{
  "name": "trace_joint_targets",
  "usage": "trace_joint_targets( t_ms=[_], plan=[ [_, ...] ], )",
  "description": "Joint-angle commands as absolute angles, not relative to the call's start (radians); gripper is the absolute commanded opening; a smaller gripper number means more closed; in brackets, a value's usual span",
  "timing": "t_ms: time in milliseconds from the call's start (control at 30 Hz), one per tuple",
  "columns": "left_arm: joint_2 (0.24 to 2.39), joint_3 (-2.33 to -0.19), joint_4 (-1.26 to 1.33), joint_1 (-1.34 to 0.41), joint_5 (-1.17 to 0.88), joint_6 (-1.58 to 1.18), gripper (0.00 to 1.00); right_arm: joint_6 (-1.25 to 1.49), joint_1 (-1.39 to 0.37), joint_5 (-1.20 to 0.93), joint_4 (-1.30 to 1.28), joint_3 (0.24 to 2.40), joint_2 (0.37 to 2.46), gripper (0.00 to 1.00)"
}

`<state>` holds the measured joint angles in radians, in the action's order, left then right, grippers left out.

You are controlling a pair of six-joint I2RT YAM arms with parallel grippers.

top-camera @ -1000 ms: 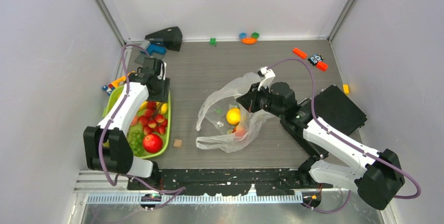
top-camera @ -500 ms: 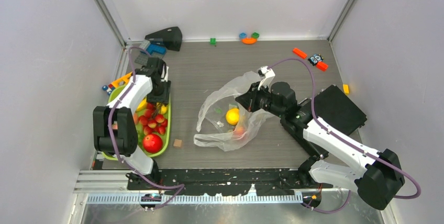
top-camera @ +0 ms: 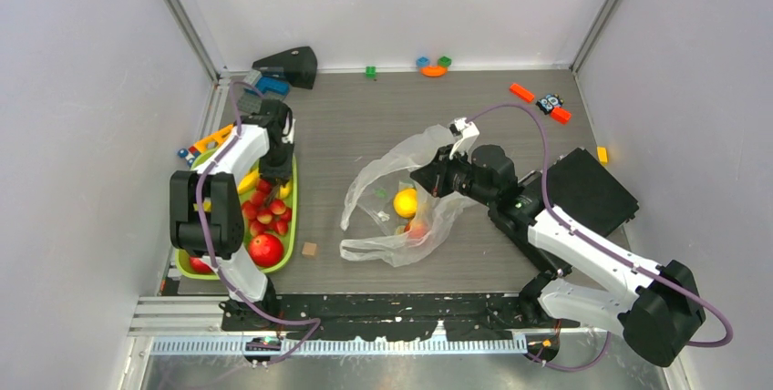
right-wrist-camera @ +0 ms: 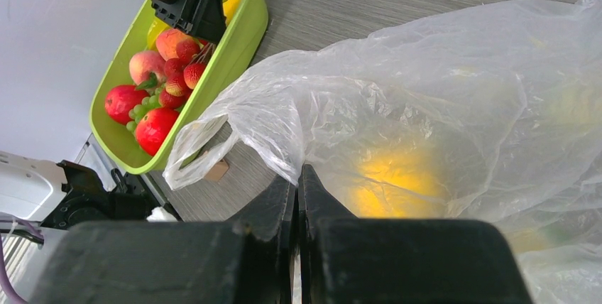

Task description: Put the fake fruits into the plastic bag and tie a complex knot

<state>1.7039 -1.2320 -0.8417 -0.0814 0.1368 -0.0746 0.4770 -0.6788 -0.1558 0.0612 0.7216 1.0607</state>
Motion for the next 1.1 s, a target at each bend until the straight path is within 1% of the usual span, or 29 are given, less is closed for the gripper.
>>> trace_joint_targets(
  t_ms=[0,233,400,533,700,800,933,1067],
  plan=[
    [1.697,-1.264,-0.849,-0.070,0.153,-0.069,0.22,0.485,-0.684,-0.157,0.115,0.720,1.028,0.05],
    [1.635,-1.269,-0.855,-0.070,0.184,-0.062,0.00,0.486,-0.684,-0.149,0.108,0.720,1.026,0.05],
    [1.476,-1.215,-0.779,-0.072,0.249,-0.064,0.00,0.486,-0.684,-0.134,0.102,0.722,1.023,0.05],
    [1.289,-1.126,-0.651,-0.072,0.245,-0.059,0.00,0.486,-0.684,-0.126,0.100,0.724,1.027,0.05],
    [1.109,-1.052,-0.582,-0.071,0.224,-0.045,0.00,0.489,-0.684,-0.122,0.096,0.730,1.041,0.05],
    [1.004,-1.003,-0.524,-0.071,0.209,-0.039,0.00,0.489,-0.684,-0.119,0.089,0.736,1.046,0.05],
    [0.863,-0.955,-0.466,-0.077,0.108,-0.035,0.00,0.482,-0.684,-0.112,0.073,0.751,1.053,0.05],
    [0.752,-0.959,-0.470,-0.180,0.058,-0.005,0.00,0.457,-0.684,-0.106,0.031,0.785,1.062,0.05]
  ],
)
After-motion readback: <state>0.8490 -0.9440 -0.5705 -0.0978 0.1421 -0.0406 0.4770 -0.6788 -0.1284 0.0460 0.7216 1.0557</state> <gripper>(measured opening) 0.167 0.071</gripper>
